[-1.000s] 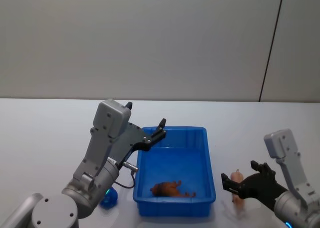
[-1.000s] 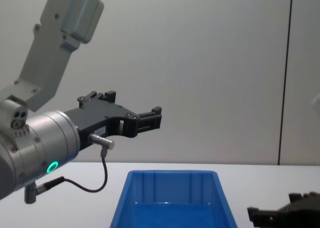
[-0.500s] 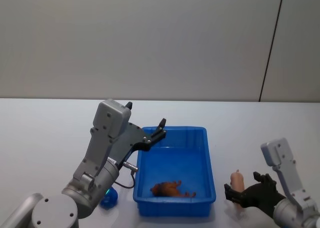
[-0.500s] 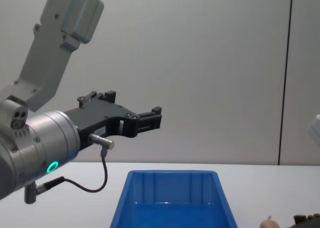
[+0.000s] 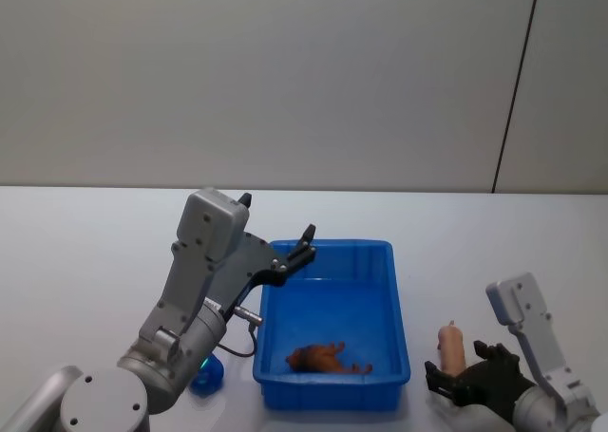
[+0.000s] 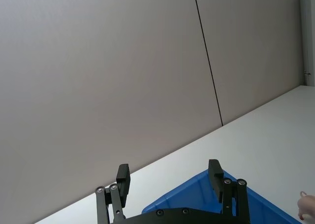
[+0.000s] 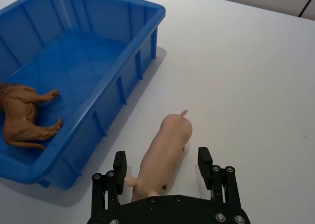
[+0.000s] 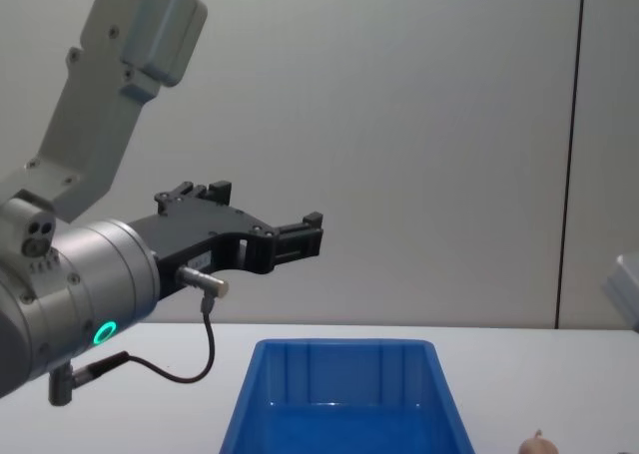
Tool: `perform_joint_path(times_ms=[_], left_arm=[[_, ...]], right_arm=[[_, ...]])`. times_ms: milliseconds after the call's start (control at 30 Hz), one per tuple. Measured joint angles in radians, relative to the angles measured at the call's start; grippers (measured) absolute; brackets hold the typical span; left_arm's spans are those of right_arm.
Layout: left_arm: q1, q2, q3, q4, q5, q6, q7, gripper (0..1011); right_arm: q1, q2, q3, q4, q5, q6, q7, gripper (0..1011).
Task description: Pick up the two dolls from the table and place them into the box.
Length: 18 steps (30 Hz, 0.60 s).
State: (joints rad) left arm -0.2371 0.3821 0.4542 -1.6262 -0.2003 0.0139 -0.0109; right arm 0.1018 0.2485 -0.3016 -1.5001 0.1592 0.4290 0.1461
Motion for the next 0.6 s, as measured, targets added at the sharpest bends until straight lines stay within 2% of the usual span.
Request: perform_joint_path(times_ms=[67, 167, 500, 533, 567, 600], left_arm=[[0.000, 0.000, 0.000, 0.000, 0.000, 0.000, 0.000, 1001], [0.000, 0.000, 0.000, 0.000, 0.000, 0.000, 0.000, 1001], [0.000, 0.000, 0.000, 0.000, 0.000, 0.000, 0.000, 1001], [0.000, 0.000, 0.000, 0.000, 0.000, 0.000, 0.000, 1001], [0.000, 0.000, 0.000, 0.000, 0.000, 0.000, 0.000, 1002], [0.000, 0.000, 0.000, 0.000, 0.000, 0.000, 0.000, 1001]], right_arm=[[-0.001, -0.001, 0.000, 0.001, 0.000, 0.004, 0.000, 845], [-0.001, -0.003, -0.001, 0.003, 0.000, 0.011, -0.001, 792], [-0.005, -0.007, 0.000, 0.007, 0.008, 0.022, -0.020, 457], [-0.006, -0.007, 0.000, 0.007, 0.009, 0.020, -0.024, 457], [-0.007, -0.008, 0.001, 0.007, 0.010, 0.019, -0.026, 400], [-0.008, -0.008, 0.001, 0.007, 0.010, 0.017, -0.029, 392]])
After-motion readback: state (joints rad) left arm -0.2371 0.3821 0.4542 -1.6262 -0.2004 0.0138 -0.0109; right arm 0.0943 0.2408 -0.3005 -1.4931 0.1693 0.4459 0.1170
